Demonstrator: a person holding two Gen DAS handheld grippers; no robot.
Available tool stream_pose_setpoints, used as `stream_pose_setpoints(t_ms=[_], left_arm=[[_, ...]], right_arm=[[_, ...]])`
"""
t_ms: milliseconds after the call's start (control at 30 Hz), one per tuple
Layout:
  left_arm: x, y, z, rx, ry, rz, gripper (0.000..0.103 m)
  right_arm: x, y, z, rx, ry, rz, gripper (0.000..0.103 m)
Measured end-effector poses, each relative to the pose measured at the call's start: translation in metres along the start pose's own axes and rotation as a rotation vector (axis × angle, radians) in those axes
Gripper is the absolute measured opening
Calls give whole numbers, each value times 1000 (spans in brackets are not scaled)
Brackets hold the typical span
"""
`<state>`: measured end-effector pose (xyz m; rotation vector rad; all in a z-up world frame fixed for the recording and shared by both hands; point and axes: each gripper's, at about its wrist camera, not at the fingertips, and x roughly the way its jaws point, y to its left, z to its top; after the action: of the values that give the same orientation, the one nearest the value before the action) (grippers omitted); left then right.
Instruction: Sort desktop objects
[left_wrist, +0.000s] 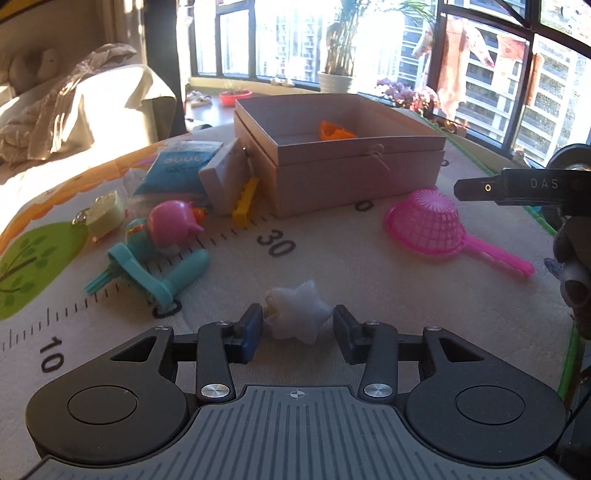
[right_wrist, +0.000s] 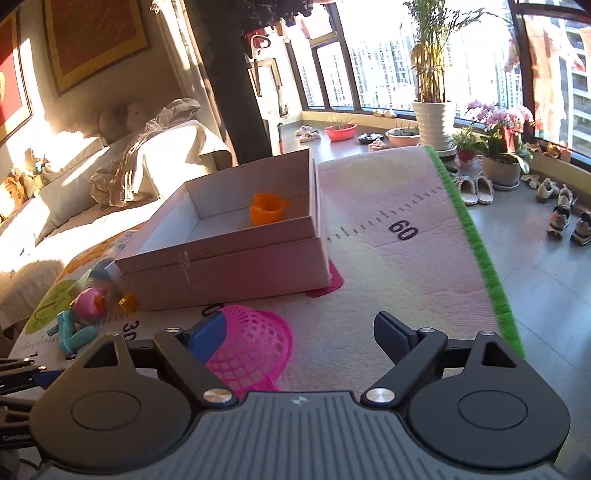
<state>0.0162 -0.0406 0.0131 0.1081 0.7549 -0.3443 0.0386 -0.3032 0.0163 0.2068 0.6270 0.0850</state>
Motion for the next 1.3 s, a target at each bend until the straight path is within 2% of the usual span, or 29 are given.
stream_pose_setpoints(t_ms=[67, 133, 200, 267, 433, 567, 700, 833, 933, 1000, 1100, 1167, 1200, 1300], left_arm=[[-2, 3, -3, -8, -11, 20, 64], [0, 7, -4, -26, -15, 37, 73], [1, 10, -6, -42, -15, 44, 75], [-1, 10, -7, -39, -22, 52, 82], [-1, 8, -11, -29, -31, 55, 87], [-1, 7, -11, -23, -27, 55, 91], [-2, 5, -12, -19, -21, 59, 92], [-3, 0, -10, -12, -14, 26, 92], [1, -9, -4, 11, -21, 2, 91], [8, -13, 0, 19, -17, 0, 85], [12, -17, 5, 26, -21, 14, 70], [11, -17, 6, 25, -23, 12, 50], [10, -15, 6, 22, -21, 11, 46], [6, -10, 3, 15, -16, 23, 46]], right_arm=[[0, -4, 1, -19, -1, -68, 87], [2, -6, 1, -47, 11, -139, 76], [4, -7, -2, -64, 41, -169, 61], [5, -6, -7, -75, 69, -164, 61], [-1, 14, -23, -121, 97, -105, 61], [-4, 38, -29, -138, 118, -6, 69], [-6, 56, -34, -166, 132, 97, 71], [-10, 59, -32, -169, 96, 85, 76], [-10, 47, -27, -130, 85, 47, 77], [-10, 38, -25, -104, 84, 23, 77], [-11, 28, -23, -83, 79, 1, 79], [-12, 24, -23, -79, 73, -8, 80], [-12, 23, -23, -77, 72, -9, 80], [-11, 23, -23, -77, 67, -4, 82]])
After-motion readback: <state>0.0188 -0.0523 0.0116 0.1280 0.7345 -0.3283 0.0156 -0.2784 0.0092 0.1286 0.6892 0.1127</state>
